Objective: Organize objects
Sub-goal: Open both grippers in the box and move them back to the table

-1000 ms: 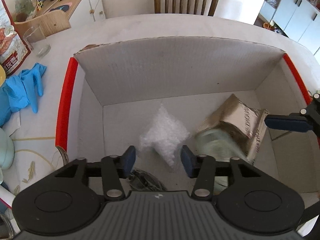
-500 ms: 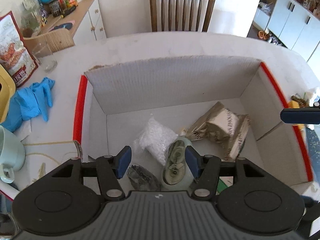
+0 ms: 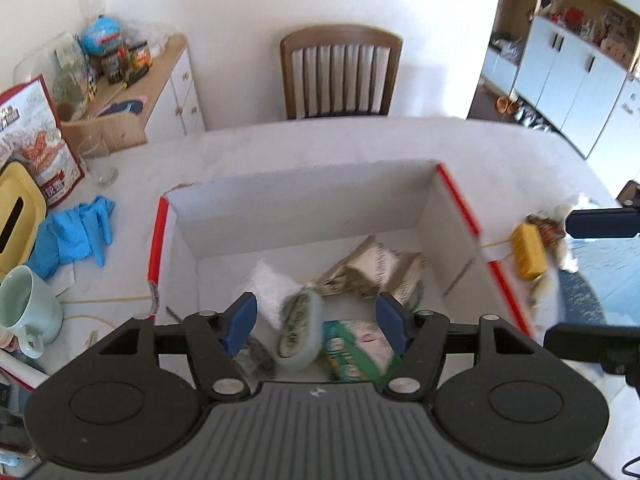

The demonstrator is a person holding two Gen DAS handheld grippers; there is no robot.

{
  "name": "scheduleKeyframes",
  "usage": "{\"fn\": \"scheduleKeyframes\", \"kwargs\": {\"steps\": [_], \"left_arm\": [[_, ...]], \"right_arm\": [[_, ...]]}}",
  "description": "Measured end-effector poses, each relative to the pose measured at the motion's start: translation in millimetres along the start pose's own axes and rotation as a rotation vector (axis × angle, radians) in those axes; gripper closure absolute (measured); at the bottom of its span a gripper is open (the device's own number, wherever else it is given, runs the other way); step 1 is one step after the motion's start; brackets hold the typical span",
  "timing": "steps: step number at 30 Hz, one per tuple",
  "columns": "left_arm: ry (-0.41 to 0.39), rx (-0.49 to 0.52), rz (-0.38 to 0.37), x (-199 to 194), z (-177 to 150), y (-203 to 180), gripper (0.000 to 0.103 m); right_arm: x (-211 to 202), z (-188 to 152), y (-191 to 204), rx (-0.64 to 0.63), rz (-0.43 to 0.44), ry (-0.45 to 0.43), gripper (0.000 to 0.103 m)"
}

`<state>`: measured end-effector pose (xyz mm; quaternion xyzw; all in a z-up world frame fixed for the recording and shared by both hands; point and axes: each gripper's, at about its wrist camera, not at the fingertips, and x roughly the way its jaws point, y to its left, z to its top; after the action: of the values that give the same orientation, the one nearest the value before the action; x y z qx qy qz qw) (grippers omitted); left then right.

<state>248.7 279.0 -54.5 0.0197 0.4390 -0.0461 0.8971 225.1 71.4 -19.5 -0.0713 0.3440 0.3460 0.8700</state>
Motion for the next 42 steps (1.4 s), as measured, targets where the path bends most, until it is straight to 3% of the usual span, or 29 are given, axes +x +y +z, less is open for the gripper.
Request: {"fn": "scheduleKeyframes", "kwargs": {"steps": [11, 19, 25, 30, 42], "left_arm": [[-0.093, 0.002, -0.031, -37.5, -8.2, -61.2, 0.021], [-0.12, 0.001, -0.087, -40.4, -16.6, -113.0, 0.019], [-0.112, 0.061, -0.117, -29.9, -18.6, -158.9, 0.018], [-0.101, 0.089, -0.146, -16.3, -21.8, -192.0, 0.003], [-0.052, 0.03, -0.128, 45.9, -16.7, -236.9, 0.002]], "right_arm": [[-69.5, -31.9, -43.8, 0.066, -0.04, -0.056, 0.004], [-112.6, -74.1, -88.4, 0.114, -0.115, -0.053, 0.002], [-134.9, -103.4, -127.3, 0.15, -0.182, -0.035, 0.002], [-145.4, -122.5, -155.6, 0.178, -0.208, -0.017, 0.002], [-147.3, -149.4, -219.2, 0.204, -0.267, 0.003, 0.002]]}}
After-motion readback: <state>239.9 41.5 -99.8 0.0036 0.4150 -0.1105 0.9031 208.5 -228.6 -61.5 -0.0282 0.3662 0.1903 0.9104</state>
